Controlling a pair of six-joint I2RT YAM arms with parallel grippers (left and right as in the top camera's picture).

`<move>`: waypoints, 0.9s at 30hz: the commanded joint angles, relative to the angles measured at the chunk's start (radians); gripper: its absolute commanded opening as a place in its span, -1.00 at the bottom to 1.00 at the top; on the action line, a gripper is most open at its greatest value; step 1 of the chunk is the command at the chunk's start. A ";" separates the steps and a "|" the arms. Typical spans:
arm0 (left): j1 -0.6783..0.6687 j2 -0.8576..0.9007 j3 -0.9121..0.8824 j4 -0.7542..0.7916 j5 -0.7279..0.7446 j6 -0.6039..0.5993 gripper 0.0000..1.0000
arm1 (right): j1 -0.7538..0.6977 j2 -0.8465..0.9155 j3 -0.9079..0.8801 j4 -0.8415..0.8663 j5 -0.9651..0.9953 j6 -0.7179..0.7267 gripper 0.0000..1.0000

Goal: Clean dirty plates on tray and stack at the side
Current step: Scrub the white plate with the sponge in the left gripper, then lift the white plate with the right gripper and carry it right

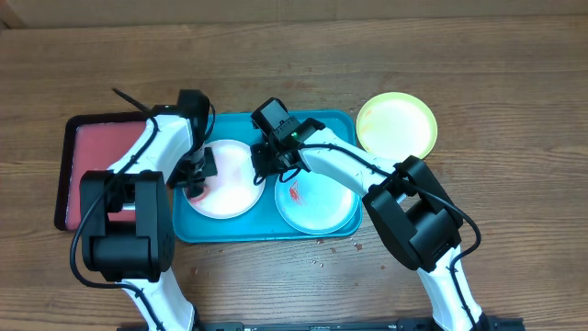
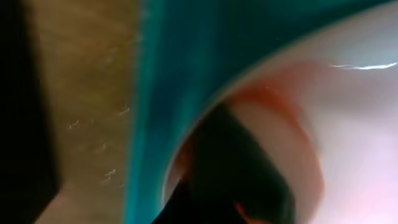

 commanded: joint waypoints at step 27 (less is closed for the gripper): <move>0.251 -0.441 0.087 -0.033 0.040 -0.165 -0.92 | 0.082 -0.077 0.489 -0.466 0.879 -0.290 -0.92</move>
